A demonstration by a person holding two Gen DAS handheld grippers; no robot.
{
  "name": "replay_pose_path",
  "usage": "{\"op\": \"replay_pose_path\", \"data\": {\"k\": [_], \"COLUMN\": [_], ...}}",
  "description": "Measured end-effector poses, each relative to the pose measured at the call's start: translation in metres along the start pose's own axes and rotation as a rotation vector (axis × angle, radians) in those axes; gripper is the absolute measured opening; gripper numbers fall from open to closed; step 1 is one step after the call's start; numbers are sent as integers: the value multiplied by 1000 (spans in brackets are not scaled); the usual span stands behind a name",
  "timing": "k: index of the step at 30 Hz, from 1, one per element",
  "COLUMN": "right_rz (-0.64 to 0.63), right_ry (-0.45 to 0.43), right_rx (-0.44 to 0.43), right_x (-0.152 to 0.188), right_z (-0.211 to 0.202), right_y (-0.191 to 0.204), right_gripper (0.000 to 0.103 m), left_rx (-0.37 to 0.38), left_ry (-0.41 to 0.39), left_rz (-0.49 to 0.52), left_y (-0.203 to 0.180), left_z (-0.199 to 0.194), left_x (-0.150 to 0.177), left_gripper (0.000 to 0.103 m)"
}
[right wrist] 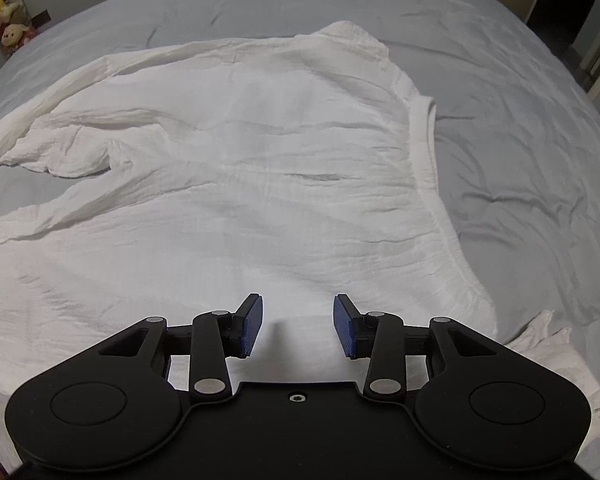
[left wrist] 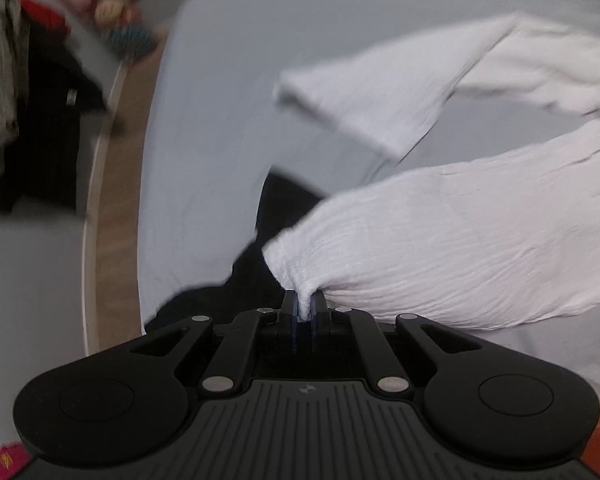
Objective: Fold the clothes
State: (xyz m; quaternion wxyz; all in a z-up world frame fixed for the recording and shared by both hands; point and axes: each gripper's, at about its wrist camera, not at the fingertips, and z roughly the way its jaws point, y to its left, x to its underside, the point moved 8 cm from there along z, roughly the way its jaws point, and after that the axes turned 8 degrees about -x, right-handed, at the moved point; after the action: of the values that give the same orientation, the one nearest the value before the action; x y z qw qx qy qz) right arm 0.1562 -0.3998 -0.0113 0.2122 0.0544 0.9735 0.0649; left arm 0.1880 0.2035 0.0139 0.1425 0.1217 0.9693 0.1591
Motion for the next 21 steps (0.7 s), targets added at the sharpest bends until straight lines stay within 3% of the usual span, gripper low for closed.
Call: {"op": "replay_pose_path", "data": {"k": [2, 5, 8, 14, 19, 21], "right_rz": [-7, -27, -35, -27, -17, -30], "right_ry": [4, 14, 19, 31, 45, 49], "right_rx": [-8, -18, -16, -12, -48, -68], "right_x": [1, 5, 7, 12, 16, 16], "right_z": [1, 2, 1, 5, 16, 18], "right_y": [3, 7, 7, 5, 16, 25], "right_gripper": [38, 38, 38, 39, 39, 39], "left_rx": [-4, -31, -70, 3, 33, 32], "left_ry": [-20, -76, -75, -128, -89, -100], "left_rz": [-7, -115, -204, -126, -100, -143], "left_y": [-2, 2, 9, 10, -1, -1], "left_z": [24, 55, 76, 51, 52, 60], "left_x": [0, 0, 6, 27, 52, 56], "left_gripper": [9, 10, 28, 48, 50, 51]}}
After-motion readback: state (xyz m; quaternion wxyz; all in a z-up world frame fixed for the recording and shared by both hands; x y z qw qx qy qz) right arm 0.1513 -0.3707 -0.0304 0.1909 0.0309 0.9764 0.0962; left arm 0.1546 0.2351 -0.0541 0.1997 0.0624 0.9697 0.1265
